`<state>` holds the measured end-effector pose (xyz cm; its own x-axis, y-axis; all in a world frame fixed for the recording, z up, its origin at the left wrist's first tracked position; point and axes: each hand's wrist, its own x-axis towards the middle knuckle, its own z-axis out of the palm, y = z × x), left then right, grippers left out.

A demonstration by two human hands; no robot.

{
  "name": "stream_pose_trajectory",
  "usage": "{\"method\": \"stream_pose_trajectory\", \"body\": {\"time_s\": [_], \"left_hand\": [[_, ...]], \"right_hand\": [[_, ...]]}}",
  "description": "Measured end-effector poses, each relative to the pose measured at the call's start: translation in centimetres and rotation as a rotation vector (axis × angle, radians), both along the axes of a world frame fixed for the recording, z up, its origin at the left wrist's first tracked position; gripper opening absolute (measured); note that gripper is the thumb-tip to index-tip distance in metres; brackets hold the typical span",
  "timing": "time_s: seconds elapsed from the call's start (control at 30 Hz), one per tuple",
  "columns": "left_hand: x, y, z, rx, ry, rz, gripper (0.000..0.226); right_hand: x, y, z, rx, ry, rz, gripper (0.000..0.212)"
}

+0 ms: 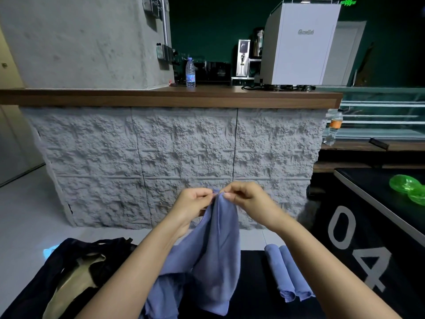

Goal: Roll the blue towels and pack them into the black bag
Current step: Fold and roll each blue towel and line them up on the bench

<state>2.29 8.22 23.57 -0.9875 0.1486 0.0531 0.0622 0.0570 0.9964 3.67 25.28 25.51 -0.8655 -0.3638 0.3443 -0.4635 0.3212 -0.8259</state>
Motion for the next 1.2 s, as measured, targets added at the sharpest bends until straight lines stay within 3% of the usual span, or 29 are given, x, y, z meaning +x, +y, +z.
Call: {"method": "stream_pose_trajectory", "body": {"time_s": [0.13, 0.23, 0.53, 0.63, 0.77, 1.0, 1.13, 1.2], "left_hand": [[0.7, -0.1, 0.5, -0.119, 0.067, -0.041, 0.021], [1.3, -0.2, 0.9, -0.102, 0.085, -0.077, 0.019], [0.3, -0.2, 1.1, 0.026, 0.114, 0.006, 0.014], [-1.0, -0.8, 1.8, 0.058, 0.139, 0.061, 0.008], [-3.2, -2.5, 2.4, 0.052, 0.136, 0.169, 0.009], [-6.6, -7.2, 1.9, 0.072, 0.151, 0.358, 0.032], [-7.4, -9.6, 1.1, 0.040, 0.138, 0.452, 0.034], [-7.6, -10.9, 0.5, 0.041, 0.133, 0.489, 0.035]], "right_hand": [[-0.5, -0.3, -0.6, -0.073, 0.028, -0.156, 0.004], [-0.6, -0.5, -0.9, -0.103, 0.015, -0.173, 0.005], [-0.3, 0.3, -1.9, -0.281, -0.094, 0.026, 0.008], [0.0, 1.4, -2.9, -0.245, -0.089, 0.057, 0.016], [0.4, 3.4, -4.7, -0.072, -0.059, 0.021, 0.023], [0.6, 8.1, -8.9, 0.340, -0.064, 0.016, 0.020], [-0.2, 10.4, -10.6, 0.817, 0.072, 0.041, 0.039], [-0.4, 11.4, -10.8, 0.980, 0.132, -0.013, 0.037]]}}
